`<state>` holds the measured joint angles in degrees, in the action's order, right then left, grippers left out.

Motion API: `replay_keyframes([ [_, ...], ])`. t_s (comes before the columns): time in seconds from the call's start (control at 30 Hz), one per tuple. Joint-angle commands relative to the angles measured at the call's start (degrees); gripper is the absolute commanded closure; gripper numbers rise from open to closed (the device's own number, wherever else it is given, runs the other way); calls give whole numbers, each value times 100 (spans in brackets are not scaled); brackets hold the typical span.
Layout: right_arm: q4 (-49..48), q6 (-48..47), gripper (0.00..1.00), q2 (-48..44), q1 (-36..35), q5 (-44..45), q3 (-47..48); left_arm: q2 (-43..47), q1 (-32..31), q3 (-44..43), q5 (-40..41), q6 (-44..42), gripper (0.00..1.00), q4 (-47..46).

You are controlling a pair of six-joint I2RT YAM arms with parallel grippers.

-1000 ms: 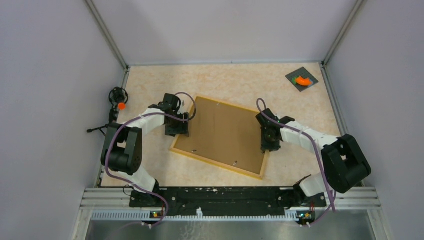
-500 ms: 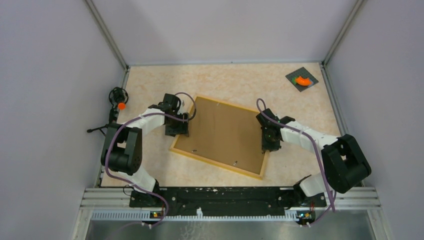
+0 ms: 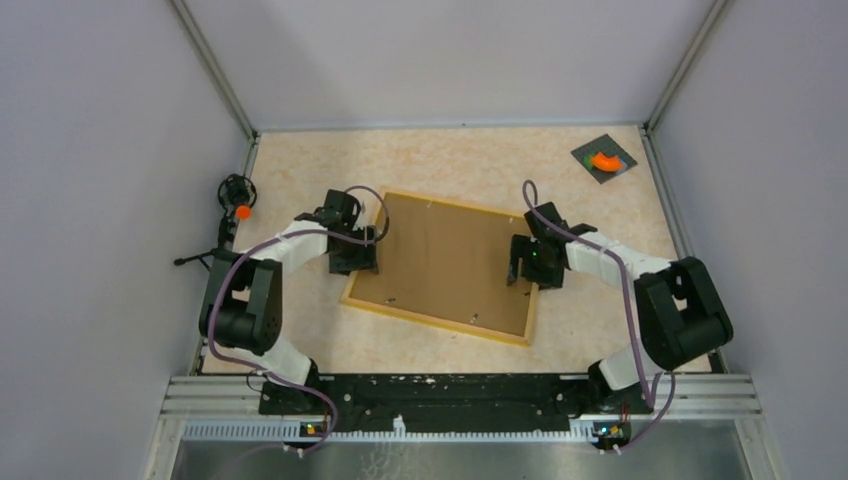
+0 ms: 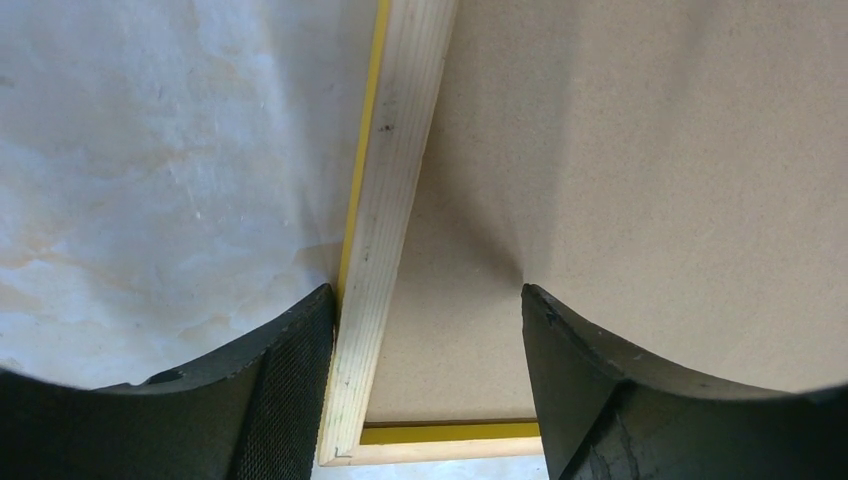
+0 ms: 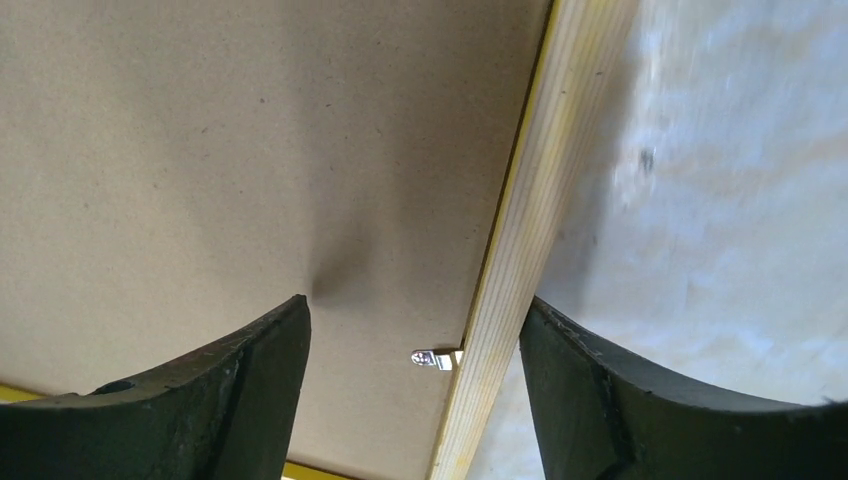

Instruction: Put the photo into the frame

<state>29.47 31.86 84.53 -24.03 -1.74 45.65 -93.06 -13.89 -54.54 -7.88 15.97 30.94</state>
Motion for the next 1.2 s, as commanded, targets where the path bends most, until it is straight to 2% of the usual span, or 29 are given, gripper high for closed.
replay_keyframes([
  [0.0, -1055, -304, 25, 723, -24, -540, 944, 521, -70, 726, -1130, 856, 29, -97],
  [0.17, -715, -890, 15, 2067, 29, -401, 2339, 1371, -116, 2035, -2412, 2277, 29, -966],
  [0.23, -404, -1115, 12, 2539, 28, -381, 3017, 1719, -274, 2471, -2663, 2728, 28, -1238],
  [0.37, 274, -1392, 5, 3001, 30, 79, 4171, 2563, -805, 2432, -1950, 2790, 19, -836],
  [0.53, 1322, -1351, 3, 2624, 32, 1746, 4925, 3456, -850, 1640, -659, 2147, 3, 246],
  [0.63, 1519, -1049, 4, 1906, 31, 1887, 4383, 3706, -837, 1163, 426, 1877, 2, 196],
  [0.7, 1145, -891, 5, 1335, 30, 1323, 3566, 3674, -835, 917, 955, 1715, 1, -178],
  [0.8, 678, -492, 5, 574, 30, 564, 2365, 3243, -809, 565, 1253, 1463, 2, -1015],
  [1.03, -73, 160, 5, -912, 30, 254, 358, 1155, -475, -723, 841, 1299, 2, -1877],
  [1.17, -638, 621, 5, -1239, 36, -230, -370, -216, -7, -1619, -94, 1387, 2, -1752],
])
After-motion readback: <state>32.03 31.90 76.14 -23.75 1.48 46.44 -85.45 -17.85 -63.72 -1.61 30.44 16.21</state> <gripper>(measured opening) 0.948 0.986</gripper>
